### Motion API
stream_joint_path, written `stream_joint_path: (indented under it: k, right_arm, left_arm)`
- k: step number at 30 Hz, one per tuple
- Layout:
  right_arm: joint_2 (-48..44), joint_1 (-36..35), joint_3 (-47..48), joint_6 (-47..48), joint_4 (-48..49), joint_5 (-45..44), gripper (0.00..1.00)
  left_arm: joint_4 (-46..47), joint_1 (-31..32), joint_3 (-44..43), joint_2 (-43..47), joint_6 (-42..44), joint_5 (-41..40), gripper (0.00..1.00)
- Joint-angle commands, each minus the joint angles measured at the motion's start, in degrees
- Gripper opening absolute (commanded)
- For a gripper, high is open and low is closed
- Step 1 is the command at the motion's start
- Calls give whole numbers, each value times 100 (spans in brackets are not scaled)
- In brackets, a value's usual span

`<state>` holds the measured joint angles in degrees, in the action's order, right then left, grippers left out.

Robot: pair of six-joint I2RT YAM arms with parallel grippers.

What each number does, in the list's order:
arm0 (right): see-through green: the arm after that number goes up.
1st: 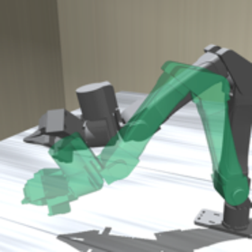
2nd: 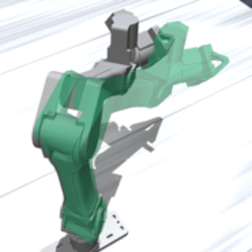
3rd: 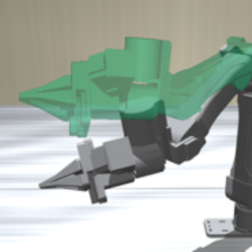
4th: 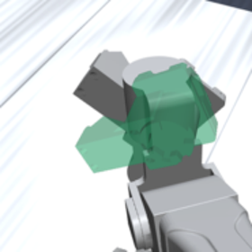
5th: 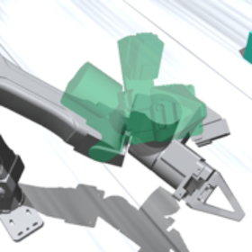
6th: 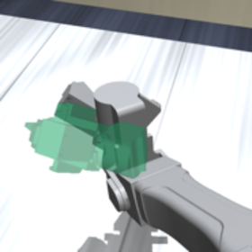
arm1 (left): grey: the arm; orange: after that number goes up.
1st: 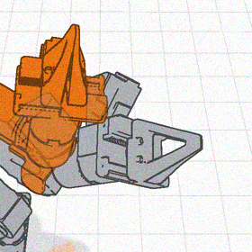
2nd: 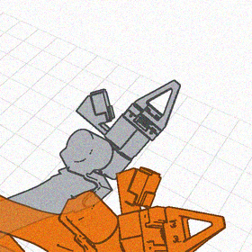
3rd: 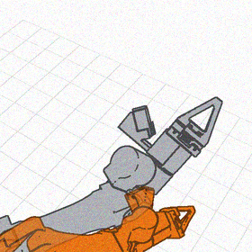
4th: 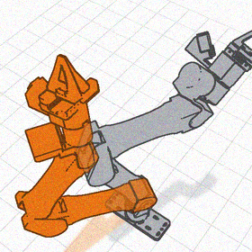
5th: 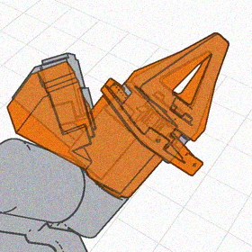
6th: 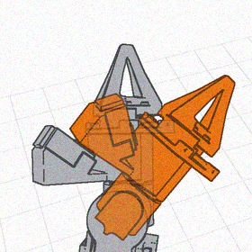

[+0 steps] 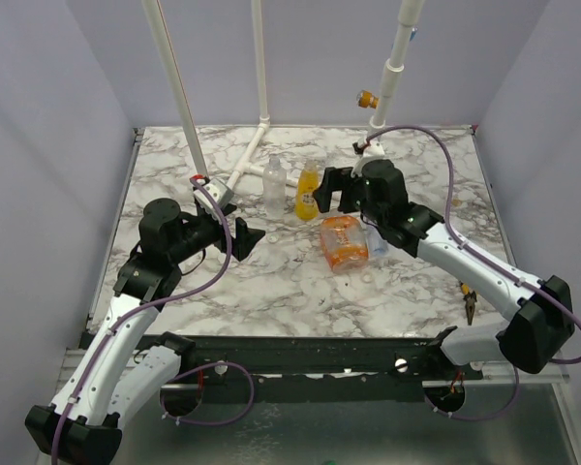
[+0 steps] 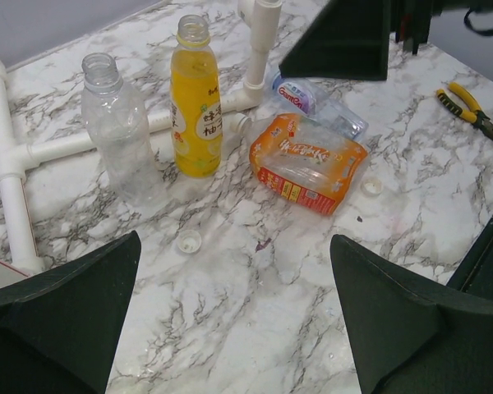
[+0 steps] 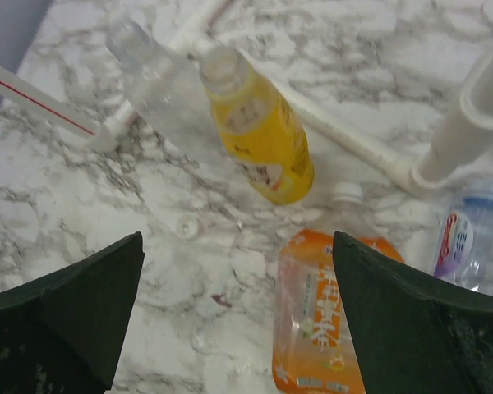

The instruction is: Unscrew the bottle caps

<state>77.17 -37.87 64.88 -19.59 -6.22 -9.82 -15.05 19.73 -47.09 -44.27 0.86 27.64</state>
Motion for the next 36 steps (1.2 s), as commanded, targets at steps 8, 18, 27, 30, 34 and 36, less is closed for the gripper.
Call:
stream_joint_path:
  k: [8,18,27,30,34,36]
  right_arm:
    - [207,277,-1089,-881,-1105,314,100]
    - [682,425,-1352,-838,-666,942,100]
    - [584,413,-1768,-1452,75,2264,100]
    - [224,412,-1911,-1602,123,2559,100]
    - [-57,418,-1833,-1410,-306,2214,100]
    - [79,437,-1769,-1325,-395,2143,100]
  left_arm:
    - [-58,-21,-177,13,-288,266,99]
    - [-158,-21,-18,-11,-560,527,99]
    - [-257,-24,59,-64,-791,408,99]
    - [-253,-21,53,-78,-819,396,99]
    - [-253,-21,158,-63,-791,441,99]
    - [-258,-21,253,-113,-815,534,99]
